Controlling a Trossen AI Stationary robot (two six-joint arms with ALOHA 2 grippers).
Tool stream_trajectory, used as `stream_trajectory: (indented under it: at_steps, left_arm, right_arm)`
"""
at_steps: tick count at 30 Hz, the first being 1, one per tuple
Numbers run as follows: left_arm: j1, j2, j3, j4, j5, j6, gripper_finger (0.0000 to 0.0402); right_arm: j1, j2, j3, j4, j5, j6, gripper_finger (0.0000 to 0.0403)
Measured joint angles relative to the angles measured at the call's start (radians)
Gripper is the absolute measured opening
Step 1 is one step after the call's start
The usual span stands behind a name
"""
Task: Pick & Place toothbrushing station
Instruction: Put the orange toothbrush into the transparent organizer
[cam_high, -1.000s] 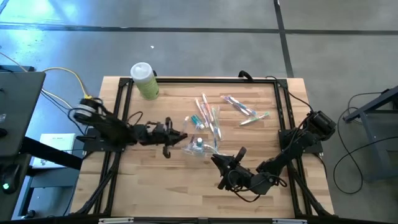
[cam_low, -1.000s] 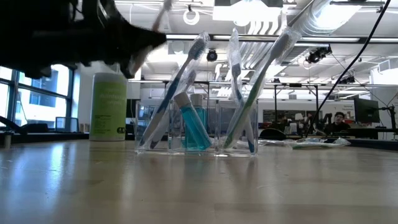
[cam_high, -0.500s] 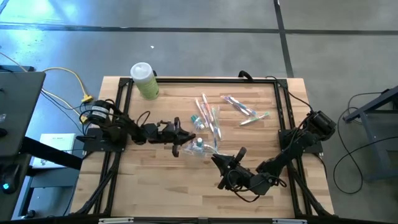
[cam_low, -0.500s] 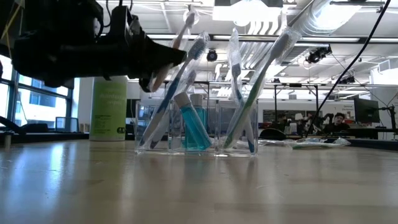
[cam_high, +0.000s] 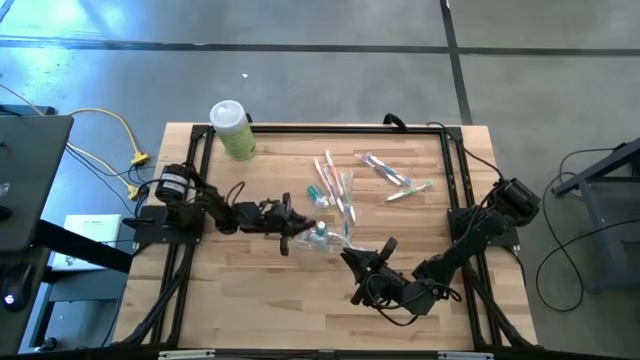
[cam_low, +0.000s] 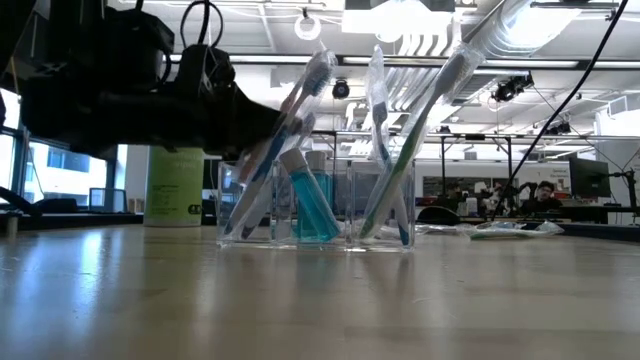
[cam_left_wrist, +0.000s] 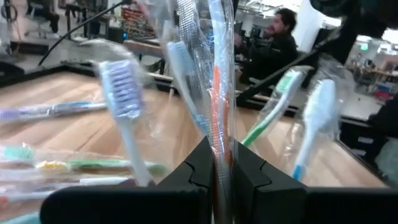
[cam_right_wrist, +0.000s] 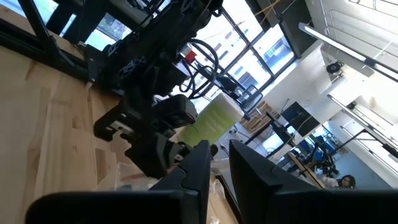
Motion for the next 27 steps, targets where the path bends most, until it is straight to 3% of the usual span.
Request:
stream_trajectory:
  at_steps: [6,13,27]
  left_arm:
    - [-0.013,0.000,0.000,-0.003,-0.023,0.179,0.0021]
    - [-0.021,0.000,0.000,-0.010,-0.029,0.148,0.0028]
    - [-0.028,0.000,-0.001,-0.005,-0.054,0.132,0.0181]
  right_arm:
    - [-0.003,0.000,0.000,0.000,0.001,-0.002,0.0052]
    - [-0.003,0.000,0.000,0.000,0.001,-0.002,0.0052]
    - [-0.003,0.000,0.000,-0.024,0.008,-0.002,0.0052]
